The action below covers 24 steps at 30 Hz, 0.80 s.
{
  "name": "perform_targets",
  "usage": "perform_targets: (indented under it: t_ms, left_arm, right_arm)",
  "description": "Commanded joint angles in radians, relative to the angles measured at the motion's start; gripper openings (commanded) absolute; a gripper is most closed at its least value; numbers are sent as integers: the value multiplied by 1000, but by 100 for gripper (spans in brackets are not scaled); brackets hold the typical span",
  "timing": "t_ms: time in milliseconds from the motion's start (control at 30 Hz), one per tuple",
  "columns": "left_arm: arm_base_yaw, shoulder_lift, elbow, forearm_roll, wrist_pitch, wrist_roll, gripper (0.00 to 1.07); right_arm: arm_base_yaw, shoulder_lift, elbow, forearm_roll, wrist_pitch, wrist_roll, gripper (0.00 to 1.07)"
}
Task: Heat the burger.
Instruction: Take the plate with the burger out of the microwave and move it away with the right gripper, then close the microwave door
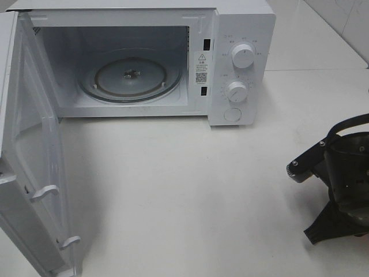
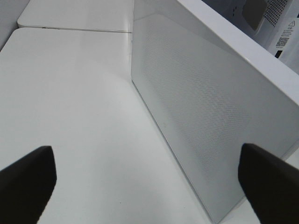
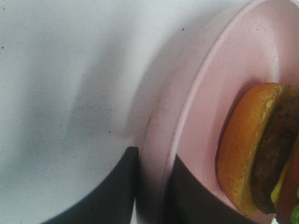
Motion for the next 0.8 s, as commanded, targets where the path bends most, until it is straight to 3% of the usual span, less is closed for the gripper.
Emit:
perform_targets:
  t_ms: [33, 67, 167, 300, 467, 500, 600, 667, 800]
  left_arm:
    - [5, -9, 0, -8, -12, -3, 98]
    - [5, -9, 0, -8, -12, -3, 98]
    - [5, -9, 0, -8, -12, -3, 98]
    - [5, -9, 0, -8, -12, -3, 98]
    - [5, -9, 0, -8, -12, -3, 98]
    - [5, -9, 0, -8, -12, -3, 98]
    - [5, -9, 0, -8, -12, -3, 98]
    - [5, -9, 0, -8, -12, -3, 98]
    - [5, -9, 0, -8, -12, -3, 98]
  right_arm:
    - [-5, 12, -2, -20, 6, 9, 32]
    - [-5, 12, -2, 1, 12, 5, 38]
    - [-4, 11, -4, 19, 15, -7, 41]
    - [-2, -44, -51, 140, 46, -139, 49]
    - [-2, -167, -108, 296, 93, -355, 56]
    - [-2, -232, -131, 379, 105, -466, 61]
    - [-2, -300, -150, 462, 107, -566, 68]
    - [-2, -397, -168, 574, 107, -712, 80]
    - [-2, -491, -172, 659, 135, -803, 88]
